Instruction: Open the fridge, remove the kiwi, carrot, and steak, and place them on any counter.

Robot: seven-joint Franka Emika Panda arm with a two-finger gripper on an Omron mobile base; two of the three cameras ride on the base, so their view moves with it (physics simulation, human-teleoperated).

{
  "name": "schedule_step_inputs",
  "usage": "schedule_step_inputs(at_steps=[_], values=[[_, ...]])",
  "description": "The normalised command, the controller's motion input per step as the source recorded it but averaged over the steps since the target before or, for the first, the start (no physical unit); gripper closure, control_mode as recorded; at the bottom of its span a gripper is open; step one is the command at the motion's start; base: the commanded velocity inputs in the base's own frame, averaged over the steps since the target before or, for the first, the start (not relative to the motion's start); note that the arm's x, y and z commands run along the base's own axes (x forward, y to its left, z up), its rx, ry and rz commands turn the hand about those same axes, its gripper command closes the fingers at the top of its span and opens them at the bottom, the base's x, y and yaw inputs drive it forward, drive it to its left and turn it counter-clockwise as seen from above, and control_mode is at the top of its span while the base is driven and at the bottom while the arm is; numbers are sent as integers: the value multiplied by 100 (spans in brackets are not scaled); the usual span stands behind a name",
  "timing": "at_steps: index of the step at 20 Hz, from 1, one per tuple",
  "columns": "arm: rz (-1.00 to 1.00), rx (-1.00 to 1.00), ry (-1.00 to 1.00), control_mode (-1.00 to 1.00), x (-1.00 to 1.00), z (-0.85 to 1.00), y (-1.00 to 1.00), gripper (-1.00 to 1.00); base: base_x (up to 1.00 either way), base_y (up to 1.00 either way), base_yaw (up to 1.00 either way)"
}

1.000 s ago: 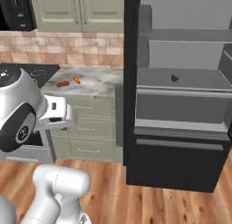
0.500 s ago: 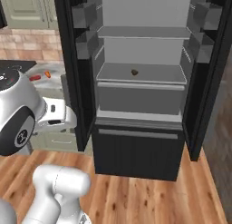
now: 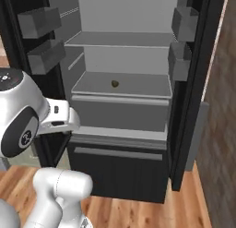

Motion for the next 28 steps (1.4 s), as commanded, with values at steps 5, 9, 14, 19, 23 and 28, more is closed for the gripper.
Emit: schedule_step_inputs(at_steps=[5, 9, 14, 19, 23, 28], values=[[0, 0, 0, 100, 0, 0, 0, -100, 88, -6, 1], [0, 0, 0, 100, 0, 0, 0, -100, 82, -44, 2], [0, 0, 0, 100, 0, 0, 0, -100, 76, -32, 1], [0, 0, 0, 100, 0, 0, 0, -100, 62, -13, 0], [0, 0, 0, 100, 0, 0, 0, -100, 3, -3, 0], [0, 3, 3, -100, 43, -48, -5, -100, 0, 0, 0]])
